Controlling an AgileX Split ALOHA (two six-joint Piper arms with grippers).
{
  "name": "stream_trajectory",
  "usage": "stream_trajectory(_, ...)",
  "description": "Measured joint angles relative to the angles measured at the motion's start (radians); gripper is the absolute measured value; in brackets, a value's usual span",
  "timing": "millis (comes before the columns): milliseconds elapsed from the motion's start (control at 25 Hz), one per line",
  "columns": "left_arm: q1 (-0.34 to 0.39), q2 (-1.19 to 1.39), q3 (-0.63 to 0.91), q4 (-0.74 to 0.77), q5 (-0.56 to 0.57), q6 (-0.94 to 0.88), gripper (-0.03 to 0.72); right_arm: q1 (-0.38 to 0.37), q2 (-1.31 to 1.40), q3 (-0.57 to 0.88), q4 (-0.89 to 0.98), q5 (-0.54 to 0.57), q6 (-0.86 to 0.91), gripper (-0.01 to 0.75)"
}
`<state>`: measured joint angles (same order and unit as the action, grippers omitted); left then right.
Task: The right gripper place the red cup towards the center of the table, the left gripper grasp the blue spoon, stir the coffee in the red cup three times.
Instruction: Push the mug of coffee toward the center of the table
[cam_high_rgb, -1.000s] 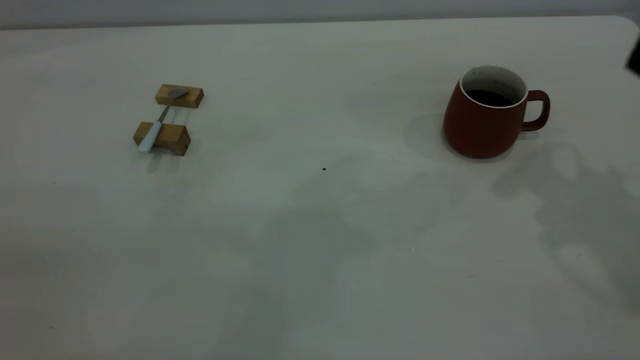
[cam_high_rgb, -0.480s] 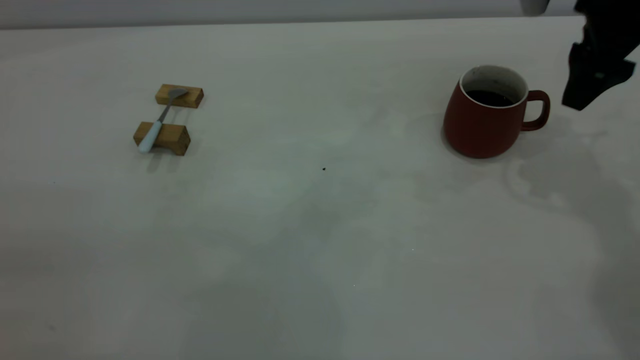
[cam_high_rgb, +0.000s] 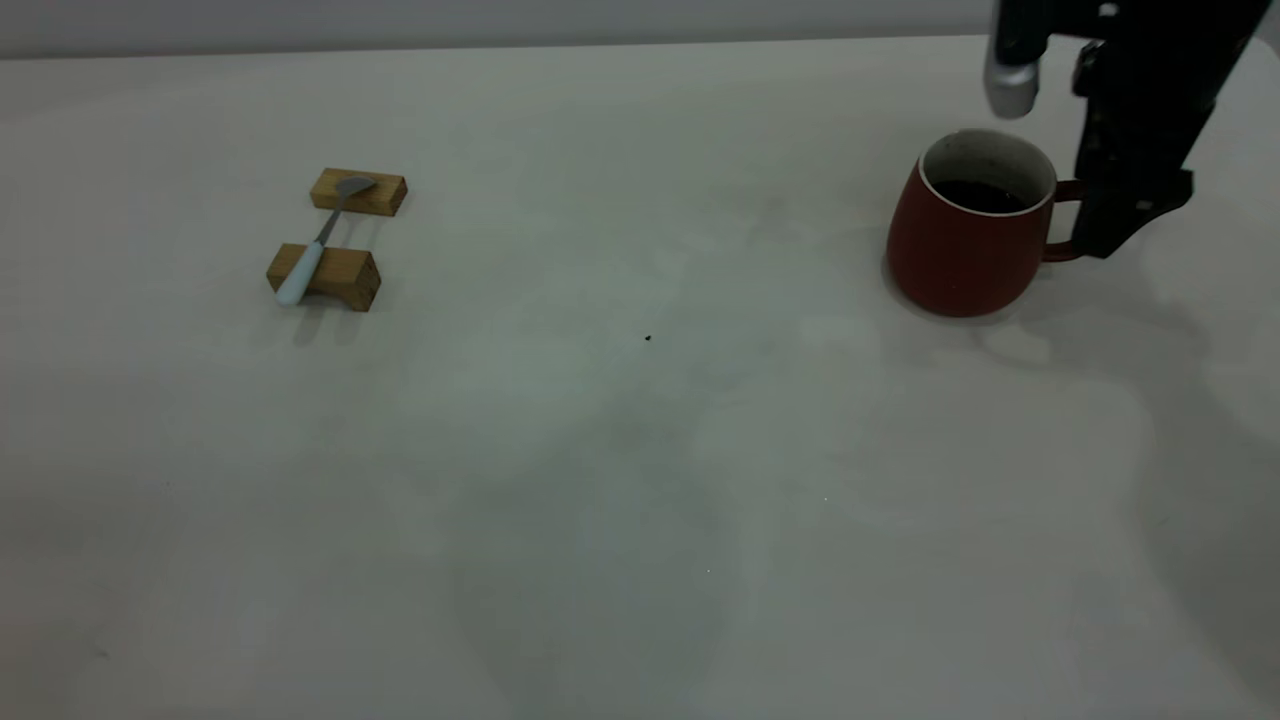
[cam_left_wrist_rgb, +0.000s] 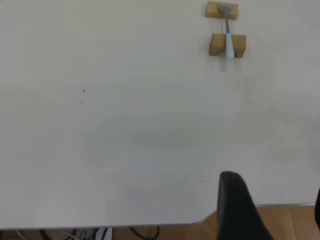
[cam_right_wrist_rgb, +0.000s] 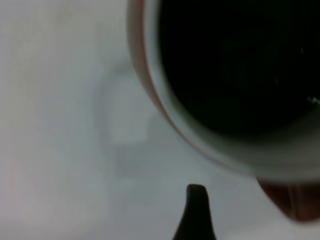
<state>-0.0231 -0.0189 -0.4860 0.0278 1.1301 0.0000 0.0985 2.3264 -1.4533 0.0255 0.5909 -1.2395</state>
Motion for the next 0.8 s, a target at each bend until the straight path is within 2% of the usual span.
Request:
stream_trajectory(240, 0.0, 0.0, 0.0, 0.0, 0.0, 0.0, 0.451, 0.019, 0.044, -0.05, -0.001, -0.001, -0.022, 0.67)
stream_trajectory(360, 0.0, 0.0, 0.0, 0.0, 0.0, 0.0, 0.451, 0.024, 0.047, -0.051, -0.002, 0.0, -0.024, 0.627)
stream_trajectory(520, 0.0, 0.0, 0.0, 0.0, 0.0, 0.0, 0.451, 0.034, 0.049, -0.051, 0.004, 0.006, -0.026, 0.474)
stream_trajectory(720, 0.0, 0.0, 0.0, 0.0, 0.0, 0.0, 0.451, 0.037, 0.049, -0.051, 0.09, 0.006, -0.026, 0.198)
stream_trajectory(800, 0.0, 0.0, 0.0, 0.0, 0.0, 0.0, 0.451, 0.04, 0.049, -0.051, 0.111, 0.006, -0.026, 0.168)
